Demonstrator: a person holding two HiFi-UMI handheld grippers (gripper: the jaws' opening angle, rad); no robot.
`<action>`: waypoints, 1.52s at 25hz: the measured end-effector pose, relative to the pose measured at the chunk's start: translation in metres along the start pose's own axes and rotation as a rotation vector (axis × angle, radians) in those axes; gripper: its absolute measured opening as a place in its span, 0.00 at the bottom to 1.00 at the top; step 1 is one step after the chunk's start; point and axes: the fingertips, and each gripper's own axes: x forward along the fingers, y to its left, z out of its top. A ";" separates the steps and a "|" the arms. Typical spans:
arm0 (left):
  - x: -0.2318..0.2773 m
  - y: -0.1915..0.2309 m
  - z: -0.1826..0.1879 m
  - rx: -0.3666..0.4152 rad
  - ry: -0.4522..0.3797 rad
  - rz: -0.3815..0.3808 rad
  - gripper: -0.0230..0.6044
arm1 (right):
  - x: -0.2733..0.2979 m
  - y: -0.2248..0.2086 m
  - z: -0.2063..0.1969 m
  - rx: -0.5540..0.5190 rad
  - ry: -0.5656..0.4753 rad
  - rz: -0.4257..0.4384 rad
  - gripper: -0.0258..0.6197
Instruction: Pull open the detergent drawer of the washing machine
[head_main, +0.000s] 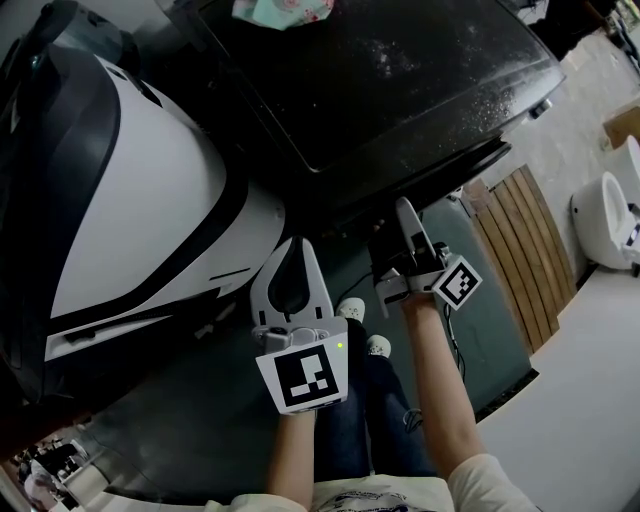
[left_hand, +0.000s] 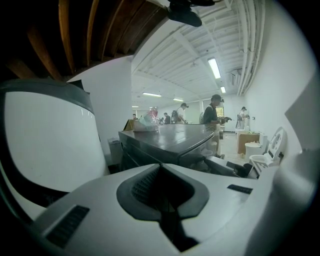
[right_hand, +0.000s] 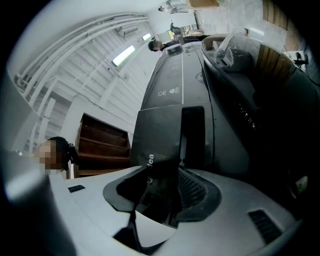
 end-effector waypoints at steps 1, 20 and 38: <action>0.000 0.000 0.000 0.001 0.000 0.001 0.06 | 0.000 -0.001 0.000 0.000 -0.002 -0.002 0.35; -0.005 -0.001 -0.004 0.003 0.005 0.007 0.06 | -0.009 0.002 0.000 0.009 -0.020 0.016 0.32; -0.017 -0.010 -0.002 0.000 -0.004 0.007 0.06 | -0.032 0.010 0.001 -0.003 -0.011 0.003 0.31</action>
